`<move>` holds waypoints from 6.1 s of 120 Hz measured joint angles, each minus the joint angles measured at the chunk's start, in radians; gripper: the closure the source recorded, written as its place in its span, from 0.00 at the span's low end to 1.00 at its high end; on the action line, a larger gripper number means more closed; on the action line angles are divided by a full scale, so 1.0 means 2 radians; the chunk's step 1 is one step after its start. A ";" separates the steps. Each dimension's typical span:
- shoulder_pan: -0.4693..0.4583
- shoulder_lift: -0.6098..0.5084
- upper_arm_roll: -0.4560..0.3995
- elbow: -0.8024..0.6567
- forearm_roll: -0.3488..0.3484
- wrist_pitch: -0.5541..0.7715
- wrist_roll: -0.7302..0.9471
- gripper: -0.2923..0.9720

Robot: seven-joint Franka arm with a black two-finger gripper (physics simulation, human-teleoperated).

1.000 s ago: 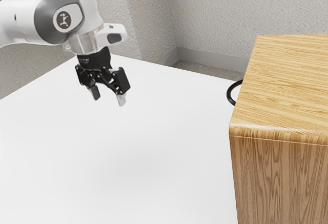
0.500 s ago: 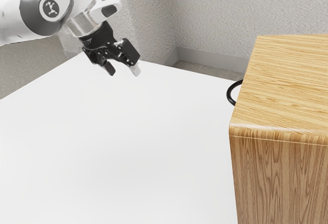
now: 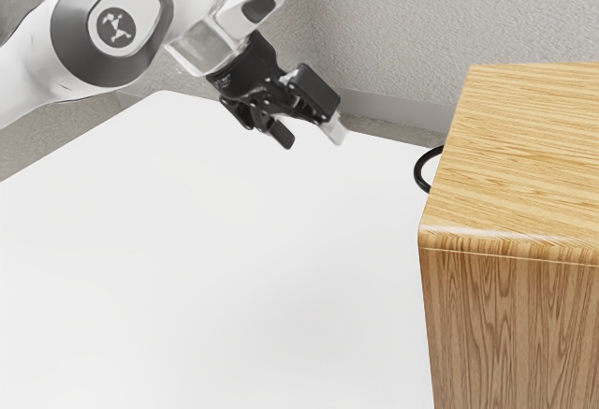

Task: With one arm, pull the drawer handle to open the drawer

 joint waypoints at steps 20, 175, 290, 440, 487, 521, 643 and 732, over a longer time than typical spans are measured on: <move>0.054 -0.019 -0.003 -0.023 -0.005 0.013 -0.019 0.23; -0.005 0.059 -0.023 0.055 -0.039 -0.048 -0.171 0.23; -0.004 0.083 -0.038 0.066 -0.037 -0.022 -0.192 0.23; -0.005 0.088 -0.030 0.031 -0.040 -0.006 -0.198 0.23; 0.006 0.045 -0.013 -0.018 -0.040 0.000 -0.199 0.23; 0.006 0.014 0.003 -0.056 -0.041 0.003 -0.199 0.23; -0.008 -0.055 0.094 -0.128 -0.037 0.009 -0.195 0.23; -0.008 -0.185 0.097 -0.107 0.112 -0.092 -0.193 0.23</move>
